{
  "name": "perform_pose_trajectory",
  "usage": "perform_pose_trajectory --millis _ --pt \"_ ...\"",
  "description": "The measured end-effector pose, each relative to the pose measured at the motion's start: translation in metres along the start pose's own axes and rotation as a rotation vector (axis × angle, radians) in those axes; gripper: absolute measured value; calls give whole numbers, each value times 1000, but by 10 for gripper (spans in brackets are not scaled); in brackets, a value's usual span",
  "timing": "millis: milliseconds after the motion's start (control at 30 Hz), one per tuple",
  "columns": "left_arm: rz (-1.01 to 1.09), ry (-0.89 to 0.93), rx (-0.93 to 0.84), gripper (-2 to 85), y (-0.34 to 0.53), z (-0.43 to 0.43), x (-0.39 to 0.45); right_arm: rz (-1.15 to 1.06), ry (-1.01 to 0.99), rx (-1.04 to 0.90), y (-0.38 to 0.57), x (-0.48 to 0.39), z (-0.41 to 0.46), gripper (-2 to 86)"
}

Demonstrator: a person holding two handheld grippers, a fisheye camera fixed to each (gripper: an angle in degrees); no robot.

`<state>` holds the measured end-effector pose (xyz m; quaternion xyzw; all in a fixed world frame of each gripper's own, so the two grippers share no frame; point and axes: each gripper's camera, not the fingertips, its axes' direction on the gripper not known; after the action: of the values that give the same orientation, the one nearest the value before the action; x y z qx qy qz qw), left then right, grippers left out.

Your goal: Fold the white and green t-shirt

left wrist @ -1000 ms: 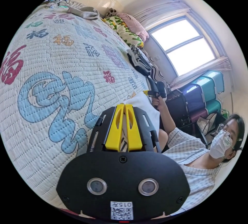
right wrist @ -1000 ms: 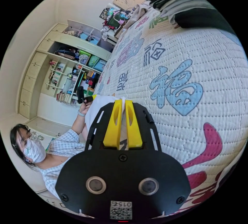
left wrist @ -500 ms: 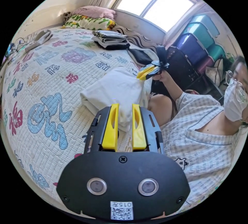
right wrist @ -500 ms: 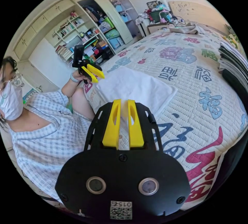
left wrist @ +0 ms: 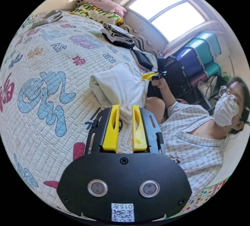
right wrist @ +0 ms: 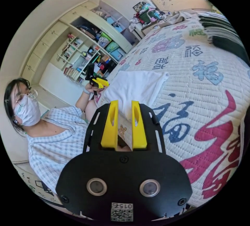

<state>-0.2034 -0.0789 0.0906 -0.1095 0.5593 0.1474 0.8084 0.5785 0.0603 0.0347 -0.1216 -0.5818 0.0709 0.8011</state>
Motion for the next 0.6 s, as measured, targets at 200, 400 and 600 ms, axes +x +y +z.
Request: perform_pose_trajectory --millis 200,400,600 --pt "-84 -39 -28 123 -16 -5 -32 110 -41 -74 -15 20 0 108" --pt "-125 83 -2 145 -36 12 -45 99 -95 -142 -54 12 27 117" --pt "-175 64 8 120 -48 11 -59 175 -75 -385 -107 6 50 35"
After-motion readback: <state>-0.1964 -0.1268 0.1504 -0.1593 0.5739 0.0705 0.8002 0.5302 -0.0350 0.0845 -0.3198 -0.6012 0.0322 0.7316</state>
